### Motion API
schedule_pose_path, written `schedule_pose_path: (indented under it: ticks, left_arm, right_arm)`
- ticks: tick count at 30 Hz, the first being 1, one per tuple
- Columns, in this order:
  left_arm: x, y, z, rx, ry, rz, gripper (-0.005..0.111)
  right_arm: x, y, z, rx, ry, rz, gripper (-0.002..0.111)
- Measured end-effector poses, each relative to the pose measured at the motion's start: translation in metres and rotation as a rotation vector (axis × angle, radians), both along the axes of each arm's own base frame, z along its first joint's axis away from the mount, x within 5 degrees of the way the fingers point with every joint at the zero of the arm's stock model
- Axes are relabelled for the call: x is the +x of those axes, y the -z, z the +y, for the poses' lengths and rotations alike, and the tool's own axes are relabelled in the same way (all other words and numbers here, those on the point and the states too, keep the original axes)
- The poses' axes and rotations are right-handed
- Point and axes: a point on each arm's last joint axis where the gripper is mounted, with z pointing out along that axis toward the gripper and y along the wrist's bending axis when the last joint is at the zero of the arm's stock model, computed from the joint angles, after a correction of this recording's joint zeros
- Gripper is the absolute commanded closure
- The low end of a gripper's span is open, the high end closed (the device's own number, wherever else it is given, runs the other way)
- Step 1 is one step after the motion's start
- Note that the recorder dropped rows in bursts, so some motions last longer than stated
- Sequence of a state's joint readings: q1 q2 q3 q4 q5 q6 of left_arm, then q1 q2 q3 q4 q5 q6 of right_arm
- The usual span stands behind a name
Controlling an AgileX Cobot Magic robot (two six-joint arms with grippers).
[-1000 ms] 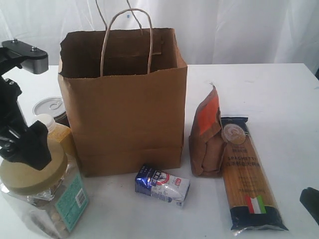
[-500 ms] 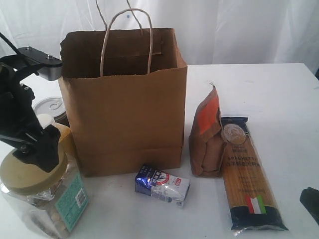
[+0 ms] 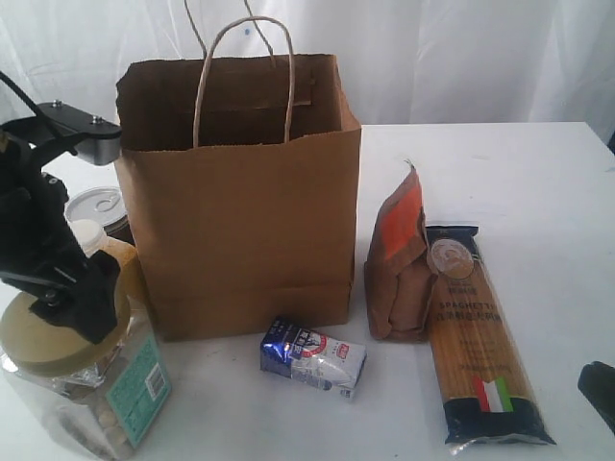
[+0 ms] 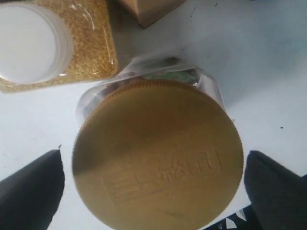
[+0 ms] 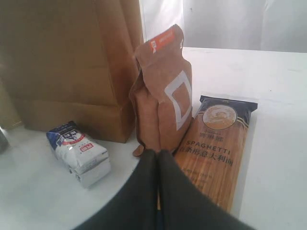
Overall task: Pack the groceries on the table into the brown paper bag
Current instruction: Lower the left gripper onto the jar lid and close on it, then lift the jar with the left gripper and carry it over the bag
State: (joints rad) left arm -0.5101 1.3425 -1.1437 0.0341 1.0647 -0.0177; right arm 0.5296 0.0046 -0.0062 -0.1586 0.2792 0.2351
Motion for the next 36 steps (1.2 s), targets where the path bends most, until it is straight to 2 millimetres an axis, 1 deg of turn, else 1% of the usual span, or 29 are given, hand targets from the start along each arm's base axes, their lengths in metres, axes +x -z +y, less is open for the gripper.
schedule_pose_path:
  ticks: [3, 10, 21, 25, 26, 28, 31, 34, 35, 36]
  left_arm:
    - [-0.002, 0.007, 0.0, 0.002, -0.001, 0.018, 0.002]
    - [-0.002, 0.016, 0.0, -0.013, -0.009, 0.001, 0.002]
    - [-0.001, 0.019, -0.001, -0.016, -0.01, 0.001, 0.002]
    - [0.002, 0.024, -0.002, -0.007, -0.016, 0.019, 0.003]
    - [0.002, 0.025, -0.003, -0.004, -0.018, 0.024, 0.007]
    - [0.003, 0.026, -0.003, -0.002, -0.022, 0.029, 0.018]
    - [0.003, 0.027, -0.003, -0.002, -0.027, 0.031, 0.051]
    - [0.003, 0.027, -0.003, 0.0, -0.029, 0.036, 0.095]
    - [0.003, 0.027, -0.003, 0.002, -0.029, 0.04, 0.106]
    - [0.002, 0.027, -0.002, 0.008, -0.028, 0.044, 0.106]
  right_arm:
    - [0.0, 0.0, 0.0, 0.0, 0.0, 0.0, 0.108]
    - [0.0, 0.0, 0.0, 0.0, 0.0, 0.0, 0.108]
    - [0.0, 0.0, 0.0, 0.0, 0.0, 0.0, 0.108]
    - [0.0, 0.0, 0.0, 0.0, 0.0, 0.0, 0.108]
    - [0.0, 0.0, 0.0, 0.0, 0.0, 0.0, 0.108]
    - [0.0, 0.0, 0.0, 0.0, 0.0, 0.0, 0.108]
    - [0.0, 0.0, 0.0, 0.0, 0.0, 0.0, 0.108]
    - [0.0, 0.0, 0.0, 0.0, 0.0, 0.0, 0.108]
    - [0.0, 0.0, 0.0, 0.0, 0.0, 0.0, 0.108]
    - [0.0, 0.0, 0.0, 0.0, 0.0, 0.0, 0.108]
